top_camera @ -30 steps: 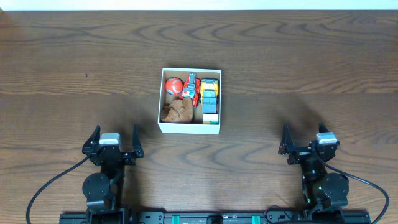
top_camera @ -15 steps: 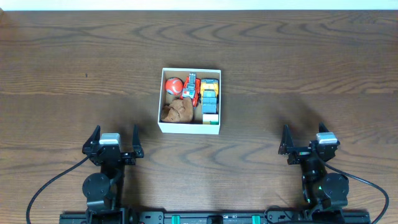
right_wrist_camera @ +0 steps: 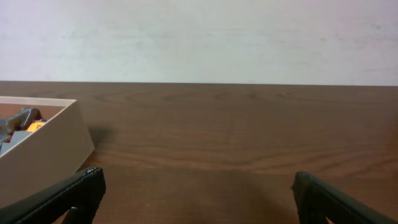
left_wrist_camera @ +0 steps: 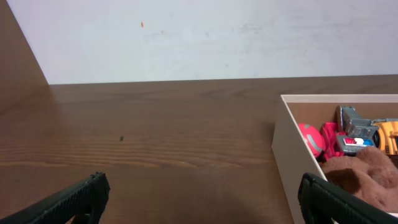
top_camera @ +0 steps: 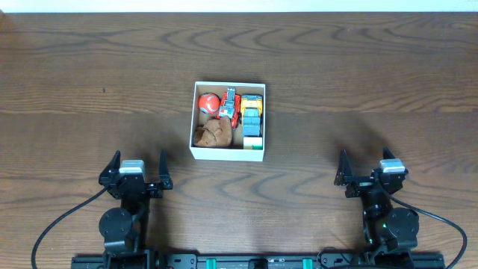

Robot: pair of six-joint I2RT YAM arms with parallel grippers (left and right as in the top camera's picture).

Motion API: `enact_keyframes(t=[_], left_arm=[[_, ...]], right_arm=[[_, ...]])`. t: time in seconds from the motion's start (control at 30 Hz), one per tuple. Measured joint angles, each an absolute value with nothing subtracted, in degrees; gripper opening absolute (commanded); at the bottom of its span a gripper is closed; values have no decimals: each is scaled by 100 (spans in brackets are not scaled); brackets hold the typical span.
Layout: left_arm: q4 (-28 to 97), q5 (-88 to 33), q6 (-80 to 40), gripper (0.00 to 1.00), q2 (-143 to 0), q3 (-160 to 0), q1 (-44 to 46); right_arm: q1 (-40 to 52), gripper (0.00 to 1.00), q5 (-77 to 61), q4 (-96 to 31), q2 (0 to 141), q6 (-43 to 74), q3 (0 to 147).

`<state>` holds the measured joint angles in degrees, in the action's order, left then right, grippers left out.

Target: Pack container

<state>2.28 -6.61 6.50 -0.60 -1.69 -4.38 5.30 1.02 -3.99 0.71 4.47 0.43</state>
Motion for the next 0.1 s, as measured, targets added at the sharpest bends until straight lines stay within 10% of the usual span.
enact_keyframes(t=[0.1], left_arm=[[228, -663, 650, 98, -60, -169, -438]], right_arm=[[530, 99, 102, -399, 71, 447, 43]])
